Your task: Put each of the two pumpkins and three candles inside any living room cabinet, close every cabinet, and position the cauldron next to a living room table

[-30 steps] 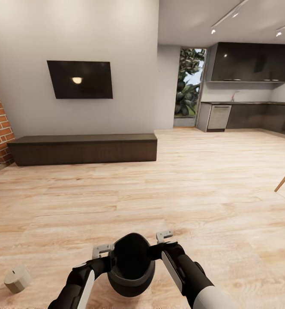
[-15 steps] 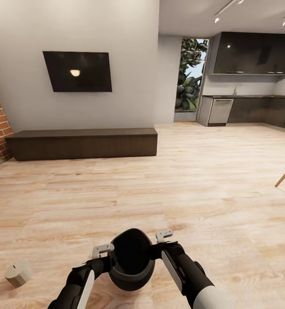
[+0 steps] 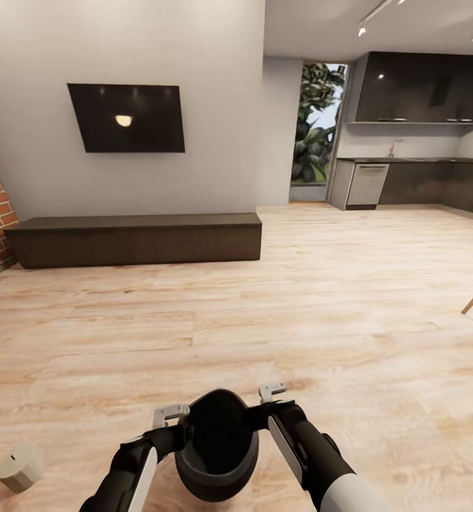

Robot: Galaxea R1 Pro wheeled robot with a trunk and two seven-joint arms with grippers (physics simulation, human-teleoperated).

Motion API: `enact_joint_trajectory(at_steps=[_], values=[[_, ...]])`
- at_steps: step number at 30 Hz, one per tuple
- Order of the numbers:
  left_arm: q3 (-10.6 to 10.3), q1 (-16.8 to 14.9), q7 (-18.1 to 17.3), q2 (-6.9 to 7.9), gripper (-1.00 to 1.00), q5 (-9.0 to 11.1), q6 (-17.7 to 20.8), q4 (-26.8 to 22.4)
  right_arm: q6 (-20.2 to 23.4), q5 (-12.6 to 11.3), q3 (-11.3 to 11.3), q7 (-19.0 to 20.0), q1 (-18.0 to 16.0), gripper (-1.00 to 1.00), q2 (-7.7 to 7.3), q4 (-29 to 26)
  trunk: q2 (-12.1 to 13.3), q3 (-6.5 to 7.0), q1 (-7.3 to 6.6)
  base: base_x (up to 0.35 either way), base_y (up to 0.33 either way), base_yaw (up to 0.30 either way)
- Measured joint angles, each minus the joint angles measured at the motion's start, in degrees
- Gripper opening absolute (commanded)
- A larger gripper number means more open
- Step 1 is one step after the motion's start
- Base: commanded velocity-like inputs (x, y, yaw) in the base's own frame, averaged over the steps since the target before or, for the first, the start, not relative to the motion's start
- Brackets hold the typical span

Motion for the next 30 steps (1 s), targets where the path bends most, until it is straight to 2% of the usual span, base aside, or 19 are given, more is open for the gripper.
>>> enact_joint_trajectory(at_steps=[7, 26, 30], values=[[0.05, 0.00, 0.00, -0.01, 1.00, 0.00, -0.07, -0.25, 0.40, 0.03, 0.00, 0.00, 0.00, 1.00, 0.00, 0.18, 0.00, 0.00, 0.00, 0.030, 0.000, 0.000], [0.07, 0.00, -0.02, -0.01, 1.00, 0.00, -0.19, -0.19, 0.40, 0.05, 0.00, 0.00, 0.00, 1.00, 0.00, 0.25, -0.25, -4.20, 0.49, 0.000, 0.000, 0.000], [0.07, 0.00, -0.01, -0.01, 1.00, 0.00, -0.19, -0.19, 0.20, 0.05, 0.00, 0.00, 0.00, 1.00, 0.00, 0.29, -0.25, -4.21, 0.49, 0.000, 0.000, 0.000]])
